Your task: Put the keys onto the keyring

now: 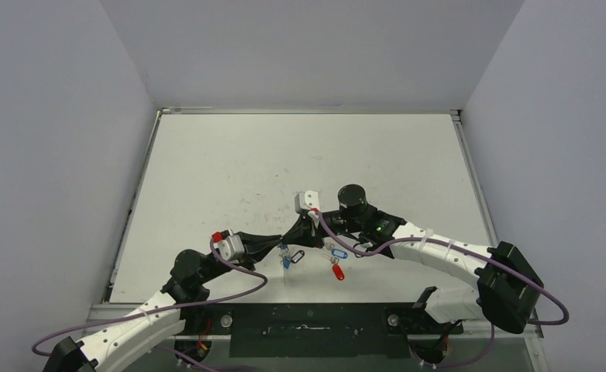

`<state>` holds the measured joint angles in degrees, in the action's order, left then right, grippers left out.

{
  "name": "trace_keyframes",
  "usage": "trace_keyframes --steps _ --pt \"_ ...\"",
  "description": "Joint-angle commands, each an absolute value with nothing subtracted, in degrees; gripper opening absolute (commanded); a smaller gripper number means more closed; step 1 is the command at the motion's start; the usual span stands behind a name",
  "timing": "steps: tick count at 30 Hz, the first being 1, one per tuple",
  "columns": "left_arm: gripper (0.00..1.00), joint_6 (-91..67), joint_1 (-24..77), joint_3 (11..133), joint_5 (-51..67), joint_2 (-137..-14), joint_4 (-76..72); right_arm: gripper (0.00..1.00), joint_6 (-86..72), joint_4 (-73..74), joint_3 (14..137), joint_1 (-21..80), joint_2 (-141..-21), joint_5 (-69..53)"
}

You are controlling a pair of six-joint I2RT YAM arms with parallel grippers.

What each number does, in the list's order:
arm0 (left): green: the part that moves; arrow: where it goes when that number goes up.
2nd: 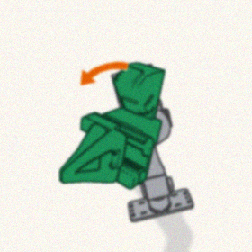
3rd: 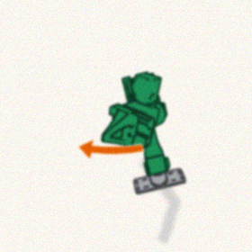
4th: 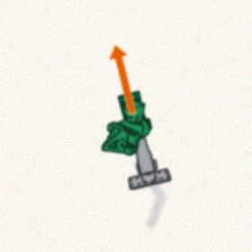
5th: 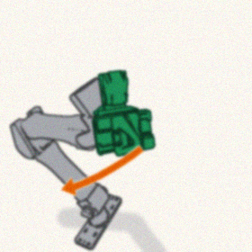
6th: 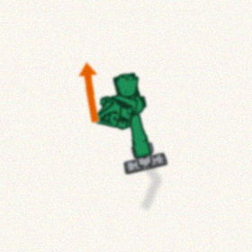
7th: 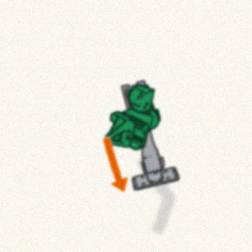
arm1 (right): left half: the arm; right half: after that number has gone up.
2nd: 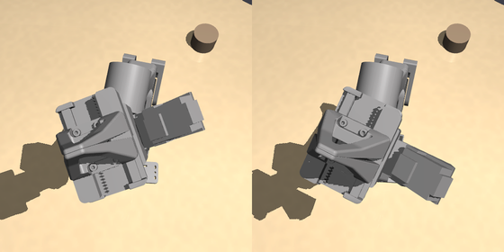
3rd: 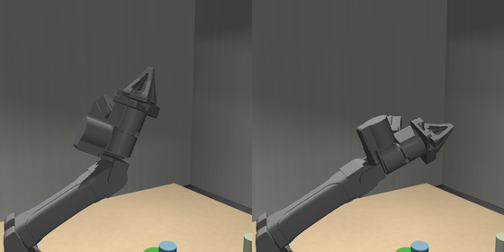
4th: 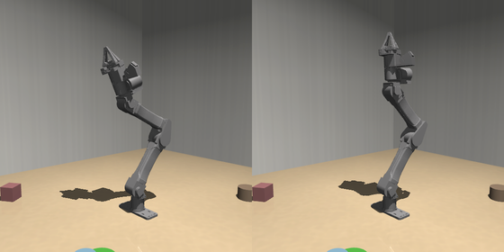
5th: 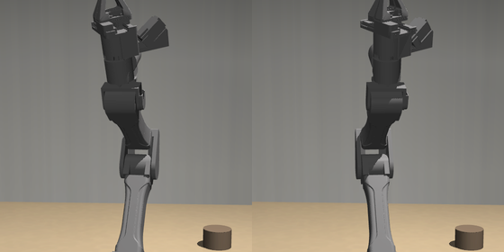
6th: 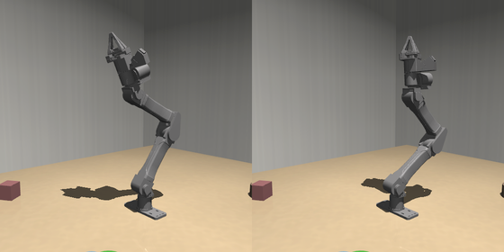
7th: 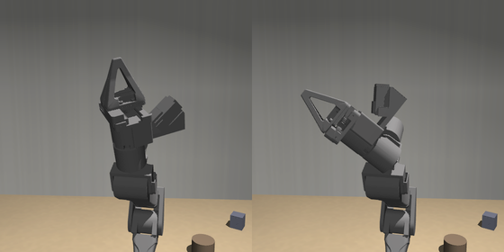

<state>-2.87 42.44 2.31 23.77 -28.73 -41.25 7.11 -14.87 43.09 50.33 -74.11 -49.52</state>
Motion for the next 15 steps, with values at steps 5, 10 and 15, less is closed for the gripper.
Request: trace_keyframes --steps 5,10,15 --pt "0.0 -3.34 42.51 5.27 23.89 -27.5 -44.9 0.0 10.47 -13.89 45.57 50.72 -73.32 -50.16" --pt "0.02 -2.97 42.47 5.6 22.71 -26.24 -42.73 0.0 12.92 -5.82 47.52 50.71 -71.01 -47.69" --pt "0.12 -1.49 42.5 7.35 22.35 -24.14 -36.54 0.0 15.46 4.62 51.82 50.66 -71.17 -46.03"
